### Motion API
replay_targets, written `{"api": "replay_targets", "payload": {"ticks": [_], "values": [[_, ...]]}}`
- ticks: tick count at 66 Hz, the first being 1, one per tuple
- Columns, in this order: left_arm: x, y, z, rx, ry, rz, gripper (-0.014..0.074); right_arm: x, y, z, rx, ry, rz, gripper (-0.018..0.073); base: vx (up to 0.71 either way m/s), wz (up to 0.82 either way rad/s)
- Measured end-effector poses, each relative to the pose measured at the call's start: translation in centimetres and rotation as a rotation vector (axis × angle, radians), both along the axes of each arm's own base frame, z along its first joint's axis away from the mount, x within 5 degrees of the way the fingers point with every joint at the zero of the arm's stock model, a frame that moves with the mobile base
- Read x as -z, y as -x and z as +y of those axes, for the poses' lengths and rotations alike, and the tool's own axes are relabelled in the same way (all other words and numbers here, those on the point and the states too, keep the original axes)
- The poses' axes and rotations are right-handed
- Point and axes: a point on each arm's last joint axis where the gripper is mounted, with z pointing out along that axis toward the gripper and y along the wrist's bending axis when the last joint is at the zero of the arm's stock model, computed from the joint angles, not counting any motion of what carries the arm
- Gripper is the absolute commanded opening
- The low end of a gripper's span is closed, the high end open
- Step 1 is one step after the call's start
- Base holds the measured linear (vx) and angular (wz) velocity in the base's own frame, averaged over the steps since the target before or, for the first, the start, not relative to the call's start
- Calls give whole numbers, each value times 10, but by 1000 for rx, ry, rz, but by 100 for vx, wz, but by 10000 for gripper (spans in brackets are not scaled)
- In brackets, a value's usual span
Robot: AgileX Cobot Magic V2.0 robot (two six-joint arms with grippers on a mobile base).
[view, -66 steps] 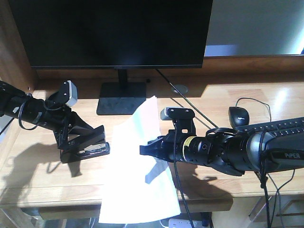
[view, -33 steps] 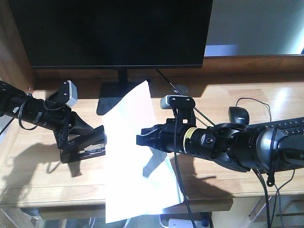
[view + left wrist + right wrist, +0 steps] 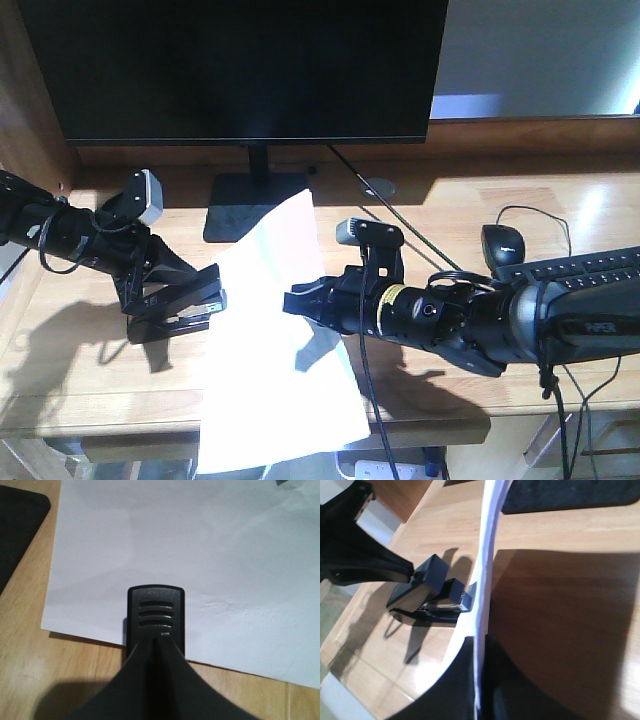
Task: Grab stapler and paper to desk for stapling
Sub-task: 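Lower the paper flat onto the desk under the stapler and open the right gripper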
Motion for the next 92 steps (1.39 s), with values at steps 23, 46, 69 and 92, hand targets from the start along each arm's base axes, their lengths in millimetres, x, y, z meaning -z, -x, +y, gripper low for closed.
{"api": "replay_targets", "payload": {"ticks": [23,46,69,92], "values": [[0,0,0,0,0,0,-6,10,-27,12,39,-50,-19,-1,0,0],[0,0,0,0,0,0,-6,29,-44,22,83,-114,68,82,0,0],[0,0,0,0,-1,0,-6,29,-50,27,78,-127,80,493,0,0],[0,0,0,0,-1,0,-6,30,-50,25,43,-35,16,651,0,0]]}}
